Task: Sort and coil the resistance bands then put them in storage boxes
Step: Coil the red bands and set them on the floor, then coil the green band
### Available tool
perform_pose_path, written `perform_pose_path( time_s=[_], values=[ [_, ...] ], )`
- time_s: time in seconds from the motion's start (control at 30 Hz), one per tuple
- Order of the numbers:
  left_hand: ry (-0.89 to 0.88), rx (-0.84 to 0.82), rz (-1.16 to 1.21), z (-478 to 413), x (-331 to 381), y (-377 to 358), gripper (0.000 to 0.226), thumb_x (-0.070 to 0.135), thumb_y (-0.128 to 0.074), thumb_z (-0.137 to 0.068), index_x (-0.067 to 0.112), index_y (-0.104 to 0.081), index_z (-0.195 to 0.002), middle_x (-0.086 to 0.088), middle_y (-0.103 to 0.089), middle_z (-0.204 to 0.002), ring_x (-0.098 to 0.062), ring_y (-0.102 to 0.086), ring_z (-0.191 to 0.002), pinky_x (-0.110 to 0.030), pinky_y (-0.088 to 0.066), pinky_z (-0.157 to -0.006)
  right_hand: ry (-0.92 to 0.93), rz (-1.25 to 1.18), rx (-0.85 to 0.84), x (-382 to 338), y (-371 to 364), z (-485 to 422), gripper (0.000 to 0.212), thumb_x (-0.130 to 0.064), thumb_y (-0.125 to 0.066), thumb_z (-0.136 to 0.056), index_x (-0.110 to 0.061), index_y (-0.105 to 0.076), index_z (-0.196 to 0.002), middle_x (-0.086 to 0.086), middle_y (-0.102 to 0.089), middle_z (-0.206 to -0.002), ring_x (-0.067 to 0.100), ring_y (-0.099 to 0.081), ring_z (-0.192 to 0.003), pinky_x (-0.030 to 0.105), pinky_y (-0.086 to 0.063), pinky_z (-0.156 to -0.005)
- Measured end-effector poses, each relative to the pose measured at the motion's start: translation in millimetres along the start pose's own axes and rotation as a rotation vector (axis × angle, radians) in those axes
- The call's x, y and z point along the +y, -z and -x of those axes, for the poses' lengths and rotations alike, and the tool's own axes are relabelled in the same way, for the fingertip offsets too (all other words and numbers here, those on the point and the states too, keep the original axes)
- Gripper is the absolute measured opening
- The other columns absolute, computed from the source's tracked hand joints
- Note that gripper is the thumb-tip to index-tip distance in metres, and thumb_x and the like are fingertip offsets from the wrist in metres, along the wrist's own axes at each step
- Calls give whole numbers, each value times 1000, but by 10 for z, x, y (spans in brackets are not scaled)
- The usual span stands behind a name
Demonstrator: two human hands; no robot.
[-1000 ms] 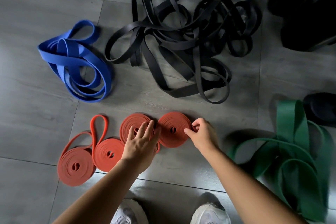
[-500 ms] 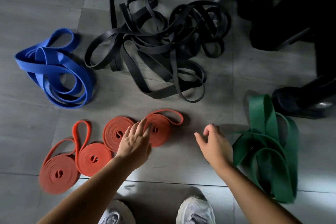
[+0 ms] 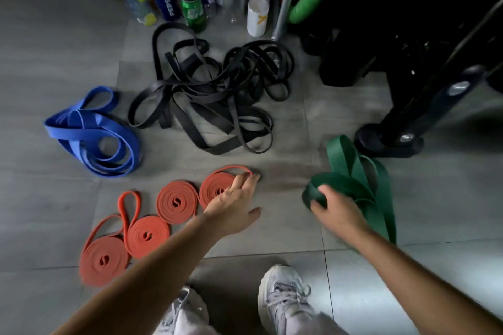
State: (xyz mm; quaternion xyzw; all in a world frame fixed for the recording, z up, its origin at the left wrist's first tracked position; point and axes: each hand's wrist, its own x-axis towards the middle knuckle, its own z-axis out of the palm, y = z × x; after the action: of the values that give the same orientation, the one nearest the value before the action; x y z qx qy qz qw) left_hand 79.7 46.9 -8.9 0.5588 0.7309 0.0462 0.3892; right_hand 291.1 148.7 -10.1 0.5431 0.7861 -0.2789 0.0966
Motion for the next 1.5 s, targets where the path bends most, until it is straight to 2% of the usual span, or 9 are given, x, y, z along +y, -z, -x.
perform_pose_path(
  time_s=[0.27,0.37,0.57,0.77,0.9,1.07,1.17,1.37,1.5],
  values=[
    [-52,68,143,634,825,1109,75,36,-67,-83,21,-27,-145,-7,-48,-138,-24,-55,-118,-33,-43,-100,209,-150,-55,-806,1250,544,64,-40,-82,-66,-18,-51,-118,-2,-56,-108,17,-53,-96,31,-42,-78],
    [-153,47,190,1071,1147,1450,84,29,-76,-77,25,-27,-145,0,-44,-140,-16,-59,-108,-31,-49,-92,386,-122,-128,-1099,1572,970,59,-32,-82,-66,-15,-57,-116,-2,-60,-109,12,-56,-92,29,-48,-79],
    [-250,59,229,1947,1592,1781,47,11,-73,-79,16,-48,-118,10,-56,-92,16,-52,-56,-1,-36,-55,553,-177,-81,-1417,2258,1775,31,-21,-84,-66,-13,-66,-91,2,-70,-84,13,-62,-74,31,-52,-68],
    [-339,252,383,2587,1970,1665,30,11,-75,-76,23,-57,-97,4,-63,-96,-13,-61,-73,-22,-51,-68,617,-173,-34,-1464,2628,2417,29,-25,-82,-64,-15,-67,-86,10,-70,-85,12,-60,-69,38,-53,-68],
    [-351,403,441,2917,2076,1639,33,8,-75,-74,34,-60,-87,12,-64,-85,-10,-62,-70,-31,-54,-80,612,-323,-28,-1353,2635,2711,43,-26,-80,-69,-21,-54,-103,-5,-62,-94,3,-59,-77,24,-47,-70],
    [-461,574,553,3244,2349,1943,30,-1,-70,-77,26,-64,-87,1,-65,-82,-3,-61,-63,-25,-54,-67,742,-587,96,-1464,2948,3019,29,-20,-80,-71,-20,-56,-88,-1,-68,-80,6,-63,-72,25,-52,-73],
    [-484,518,613,3363,2407,2058,27,1,-70,-79,26,-64,-89,-6,-66,-85,-12,-64,-70,-24,-57,-63,805,-681,165,-1525,3017,3114,27,-18,-80,-71,-19,-57,-86,-4,-66,-84,8,-62,-80,27,-51,-82],
    [-378,452,642,3408,2064,1713,36,-2,-76,-71,16,-67,-101,-7,-70,-100,-16,-65,-92,-37,-52,-92,743,-721,31,-1358,2344,3089,43,-26,-81,-54,-24,-59,-91,-7,-67,-91,5,-64,-85,22,-52,-79],
    [-308,388,863,3457,1841,1440,36,-5,-72,-74,17,-66,-103,-8,-70,-105,-19,-67,-95,-37,-55,-86,721,-745,37,-1298,1879,3073,45,-40,-77,-52,-39,-63,-94,-19,-65,-98,-12,-60,-92,9,-44,-83]
  ],
)
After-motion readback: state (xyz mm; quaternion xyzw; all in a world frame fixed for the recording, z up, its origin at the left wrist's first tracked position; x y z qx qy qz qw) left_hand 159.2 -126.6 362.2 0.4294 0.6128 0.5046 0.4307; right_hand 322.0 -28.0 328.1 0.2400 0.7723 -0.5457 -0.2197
